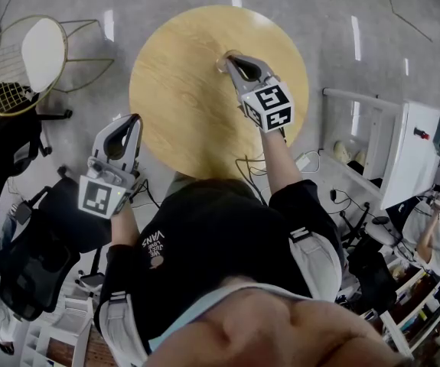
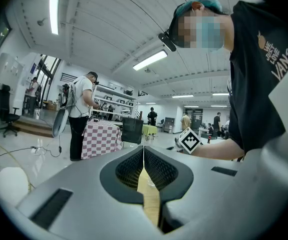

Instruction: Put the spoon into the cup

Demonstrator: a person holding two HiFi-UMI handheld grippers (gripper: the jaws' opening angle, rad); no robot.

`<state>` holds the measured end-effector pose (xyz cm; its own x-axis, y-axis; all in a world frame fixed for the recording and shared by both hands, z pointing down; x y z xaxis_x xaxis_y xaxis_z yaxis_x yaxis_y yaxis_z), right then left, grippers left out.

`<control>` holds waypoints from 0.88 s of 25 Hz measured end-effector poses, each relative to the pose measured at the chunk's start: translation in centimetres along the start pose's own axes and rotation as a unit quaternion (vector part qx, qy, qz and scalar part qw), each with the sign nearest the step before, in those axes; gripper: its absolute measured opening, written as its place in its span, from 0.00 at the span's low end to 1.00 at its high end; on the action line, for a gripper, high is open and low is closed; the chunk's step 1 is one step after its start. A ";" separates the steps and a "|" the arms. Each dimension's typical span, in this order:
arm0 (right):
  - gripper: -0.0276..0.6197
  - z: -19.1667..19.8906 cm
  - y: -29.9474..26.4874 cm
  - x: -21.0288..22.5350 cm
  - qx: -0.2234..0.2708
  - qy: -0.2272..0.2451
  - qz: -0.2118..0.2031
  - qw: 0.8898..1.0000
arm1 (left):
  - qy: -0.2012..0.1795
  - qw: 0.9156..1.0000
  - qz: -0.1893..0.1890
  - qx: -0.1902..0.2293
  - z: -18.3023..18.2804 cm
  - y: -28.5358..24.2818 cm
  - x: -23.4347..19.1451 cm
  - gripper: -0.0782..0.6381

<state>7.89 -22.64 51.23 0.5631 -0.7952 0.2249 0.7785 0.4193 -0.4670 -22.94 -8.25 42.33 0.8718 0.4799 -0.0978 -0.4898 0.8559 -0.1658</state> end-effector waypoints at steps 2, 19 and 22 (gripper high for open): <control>0.05 0.0 -0.1 0.0 -0.001 0.002 0.000 1.000 | 0.003 1.000 -0.004 -0.009 0.0 0.0 0.1 0.10; 0.13 -0.2 -1.1 -0.7 -0.008 -0.003 -0.009 1.000 | -0.004 1.000 0.002 0.012 -0.3 0.7 -0.3 0.10; 0.15 -0.2 -1.0 -0.7 -0.003 -0.003 -0.004 1.000 | -0.004 1.000 0.000 0.006 -0.4 0.8 -0.2 0.10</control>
<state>6.66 -22.57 51.32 0.5582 -0.7962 0.2333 0.7817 0.4104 -0.4696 -23.55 -7.72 41.83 0.8720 0.4811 -0.0902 -0.4895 0.8582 -0.1542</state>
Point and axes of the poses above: the fingertips, and each gripper's own axes: y backward along the fingers, x to its right, z out of its underside, the point moved 10 cm from there along y, backward along the fingers, and after that the axes turned 12 degrees about -z, right-handed, at the moved point
